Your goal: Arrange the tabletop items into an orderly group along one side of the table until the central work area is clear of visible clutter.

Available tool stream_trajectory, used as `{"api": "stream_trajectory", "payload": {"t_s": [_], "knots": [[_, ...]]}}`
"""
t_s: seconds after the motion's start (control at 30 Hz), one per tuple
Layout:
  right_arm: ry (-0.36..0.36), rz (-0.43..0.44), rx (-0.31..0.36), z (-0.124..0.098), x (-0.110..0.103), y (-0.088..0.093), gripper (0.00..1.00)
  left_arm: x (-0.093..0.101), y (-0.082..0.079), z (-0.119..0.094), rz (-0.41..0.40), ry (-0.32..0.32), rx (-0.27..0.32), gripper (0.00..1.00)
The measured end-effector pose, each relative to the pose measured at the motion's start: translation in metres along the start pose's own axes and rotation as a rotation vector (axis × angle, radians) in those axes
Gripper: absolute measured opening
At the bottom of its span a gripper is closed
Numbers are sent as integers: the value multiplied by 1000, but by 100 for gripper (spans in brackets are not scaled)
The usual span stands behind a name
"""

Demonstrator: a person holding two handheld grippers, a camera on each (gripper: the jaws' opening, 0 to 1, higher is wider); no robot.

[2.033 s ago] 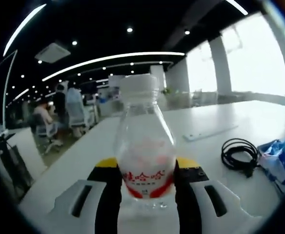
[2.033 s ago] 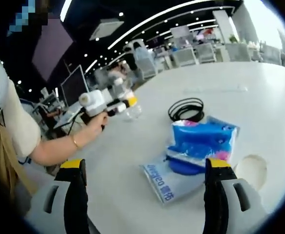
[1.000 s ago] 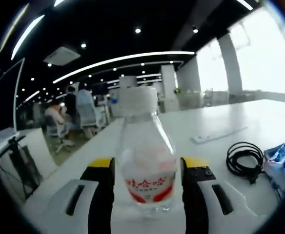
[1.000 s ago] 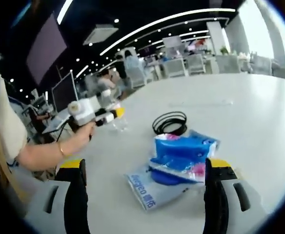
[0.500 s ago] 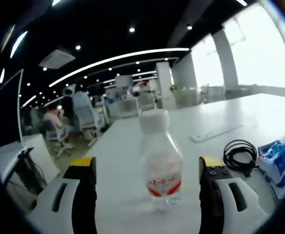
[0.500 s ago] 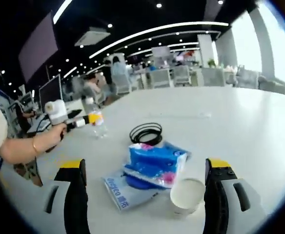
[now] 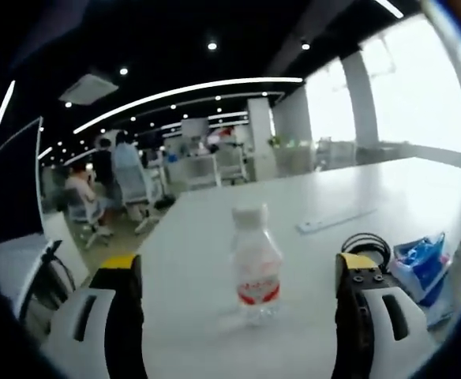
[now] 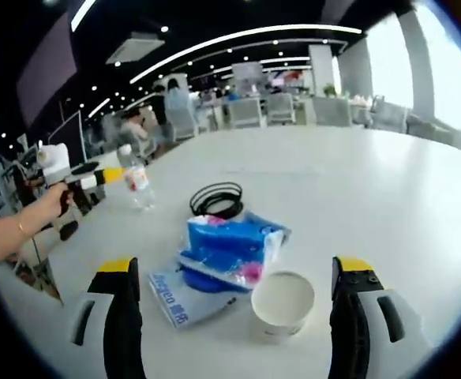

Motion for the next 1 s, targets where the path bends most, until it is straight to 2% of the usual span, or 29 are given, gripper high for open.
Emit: {"api": "stream_trajectory", "payload": {"t_s": [0.07,0.13,0.23,0.3,0.33,0.37,0.43,0.6,0.73,0.83,0.9,1.0], "knots": [[19,-4,-12,1,2,5,100,1,-2,-6,-14,17,-4,99],[16,1,-62,2,3,12,100,3,-3,-12,-20,25,-6,99],[-5,46,-36,3,2,12,100,6,-4,-20,10,53,-16,99],[7,29,-27,3,2,10,99,8,-6,-25,13,72,-23,99],[9,13,-32,3,2,11,100,9,-7,-28,13,77,-24,99],[14,-1,-64,4,2,14,100,10,-8,-32,12,84,-20,99],[-16,31,-80,7,0,19,100,12,-10,-38,8,94,-12,99],[-7,31,-90,10,-2,21,99,12,-12,-45,11,115,-20,99],[31,18,-119,10,1,25,88,13,-17,-55,-10,135,-6,99],[72,-20,-149,10,3,28,86,15,-18,-60,1,144,-5,99],[72,-30,-173,12,3,32,82,15,-18,-62,1,148,-12,99],[77,-17,-166,13,3,34,75,16,-17,-68,-6,153,-17,99]]}}
Point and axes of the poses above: the point that each gripper's makers call its tool centre point, and the gripper's own axes: z roughly forward along the fingers, x roughly to its right, y roughly out of its underside, the point moved 9 cm from there along -z, roughly backward along the fingers, and after that the axes turned 14 degrees about -z, right-handed, at the moved point
